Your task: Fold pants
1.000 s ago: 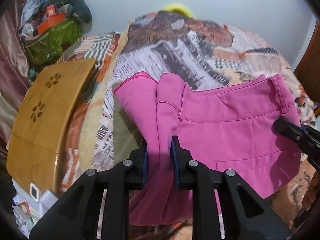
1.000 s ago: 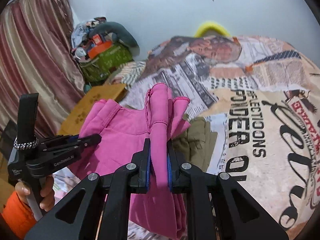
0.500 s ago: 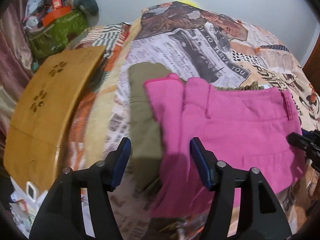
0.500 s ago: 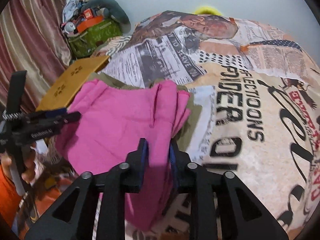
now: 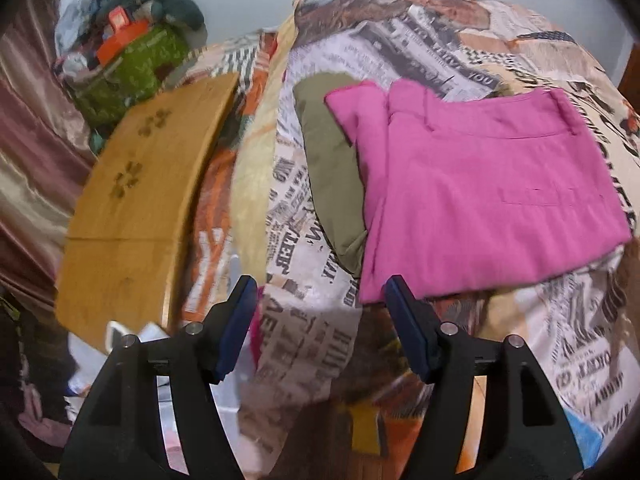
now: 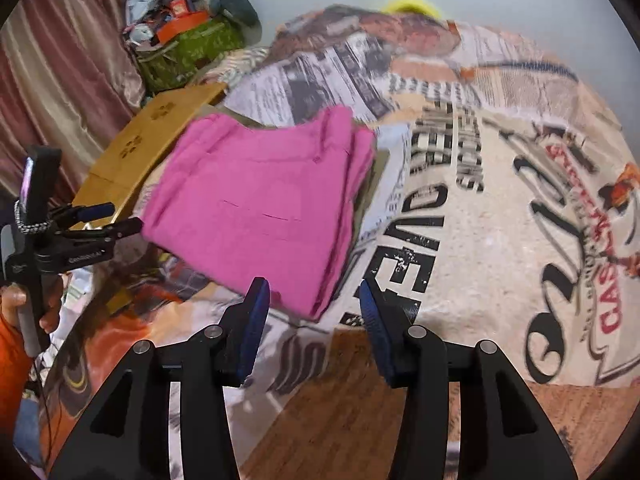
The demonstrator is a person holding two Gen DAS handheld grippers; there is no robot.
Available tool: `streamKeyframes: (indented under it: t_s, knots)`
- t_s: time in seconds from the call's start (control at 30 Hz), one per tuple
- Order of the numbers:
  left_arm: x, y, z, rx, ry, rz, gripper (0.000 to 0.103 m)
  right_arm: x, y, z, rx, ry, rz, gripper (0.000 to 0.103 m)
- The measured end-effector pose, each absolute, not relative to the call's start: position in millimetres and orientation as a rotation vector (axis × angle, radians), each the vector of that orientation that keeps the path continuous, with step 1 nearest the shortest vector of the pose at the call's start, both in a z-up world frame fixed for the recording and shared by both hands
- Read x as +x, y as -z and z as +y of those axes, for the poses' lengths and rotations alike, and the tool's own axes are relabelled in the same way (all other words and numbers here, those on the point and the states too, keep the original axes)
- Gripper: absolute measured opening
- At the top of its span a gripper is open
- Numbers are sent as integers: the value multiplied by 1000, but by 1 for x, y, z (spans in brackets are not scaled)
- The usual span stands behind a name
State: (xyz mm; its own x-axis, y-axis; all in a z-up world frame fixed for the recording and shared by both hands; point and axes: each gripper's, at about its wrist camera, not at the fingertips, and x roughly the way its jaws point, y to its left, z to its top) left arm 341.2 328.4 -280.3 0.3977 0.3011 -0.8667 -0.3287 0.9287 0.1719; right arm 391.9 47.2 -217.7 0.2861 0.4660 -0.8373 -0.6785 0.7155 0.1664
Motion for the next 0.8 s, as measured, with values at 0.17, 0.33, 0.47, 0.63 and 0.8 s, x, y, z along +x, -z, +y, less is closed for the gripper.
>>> streamKeyframes:
  t_s: [0.17, 0.33, 0.47, 0.63, 0.8]
  knots:
    - [323, 228, 302, 36, -380, 998, 66, 372, 168, 42, -220, -797, 906, 43]
    - [290, 153, 260, 90, -341, 837, 67, 343, 110, 31, -184, -818, 749, 43]
    - [255, 96, 231, 98, -335, 699, 67, 311, 65, 16, -132, -843, 621, 43]
    - [200, 27, 200, 65, -325, 496, 69, 264, 15, -7, -86, -869, 457, 43]
    - [139, -23, 169, 61, -301, 291, 79, 211, -21, -30, -52, -900, 296, 43]
